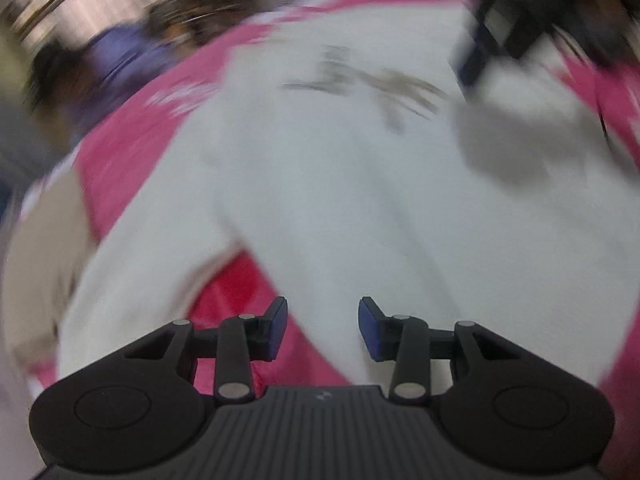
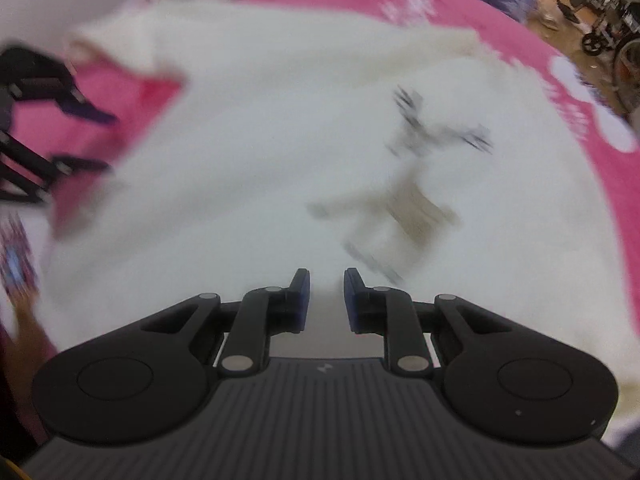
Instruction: Fold clothes
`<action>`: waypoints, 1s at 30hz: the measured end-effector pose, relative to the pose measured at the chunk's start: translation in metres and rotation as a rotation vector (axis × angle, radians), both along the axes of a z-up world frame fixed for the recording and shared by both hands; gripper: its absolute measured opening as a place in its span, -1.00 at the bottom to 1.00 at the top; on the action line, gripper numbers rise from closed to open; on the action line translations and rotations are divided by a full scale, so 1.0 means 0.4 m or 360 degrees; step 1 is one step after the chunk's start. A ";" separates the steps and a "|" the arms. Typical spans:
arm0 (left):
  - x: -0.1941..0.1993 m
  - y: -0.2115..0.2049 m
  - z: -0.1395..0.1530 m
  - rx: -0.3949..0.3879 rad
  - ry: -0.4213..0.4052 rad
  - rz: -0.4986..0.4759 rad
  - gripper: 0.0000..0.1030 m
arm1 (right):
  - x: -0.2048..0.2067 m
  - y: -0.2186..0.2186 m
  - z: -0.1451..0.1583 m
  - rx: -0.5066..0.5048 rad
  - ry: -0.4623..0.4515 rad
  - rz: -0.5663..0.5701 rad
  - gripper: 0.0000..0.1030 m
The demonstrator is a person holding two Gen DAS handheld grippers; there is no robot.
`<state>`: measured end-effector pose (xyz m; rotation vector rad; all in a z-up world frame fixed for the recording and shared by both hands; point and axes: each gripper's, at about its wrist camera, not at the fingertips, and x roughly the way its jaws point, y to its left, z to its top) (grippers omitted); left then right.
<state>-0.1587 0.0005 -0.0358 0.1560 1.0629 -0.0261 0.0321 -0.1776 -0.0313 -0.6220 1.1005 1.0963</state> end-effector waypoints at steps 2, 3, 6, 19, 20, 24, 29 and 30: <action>-0.005 0.085 -0.004 -0.0235 -0.0088 0.0308 -0.21 | 0.001 -0.004 -0.027 0.0123 0.0156 -0.0064 -0.65; -0.011 0.126 -0.008 -0.0362 -0.0125 0.0444 -0.16 | -0.005 -0.014 -0.041 0.0164 0.0236 -0.0074 -0.65; -0.028 0.223 -0.043 -0.0690 -0.0227 0.0770 -0.02 | -0.032 -0.048 -0.062 0.0192 0.0351 -0.0039 -0.65; 0.016 0.342 -0.249 -0.1413 -0.0566 0.1528 -0.07 | -0.052 -0.257 -0.058 0.0371 0.0601 -0.0522 -0.55; 0.018 0.349 -0.254 -0.1416 -0.0587 0.1586 -0.17 | -0.050 -0.253 -0.073 0.0379 0.0603 -0.0562 -0.55; 0.043 0.352 -0.239 -0.1263 -0.0656 0.1661 -0.73 | -0.035 -0.224 -0.121 0.0376 0.0611 -0.0629 -0.55; 0.055 0.335 -0.135 -0.0907 -0.0856 0.1499 -0.75 | -0.010 -0.223 -0.176 0.0361 0.0655 -0.0690 -0.56; 0.059 0.334 -0.123 -0.0848 -0.0868 0.1482 -0.75 | -0.007 -0.224 -0.181 0.0365 0.0664 -0.0690 -0.57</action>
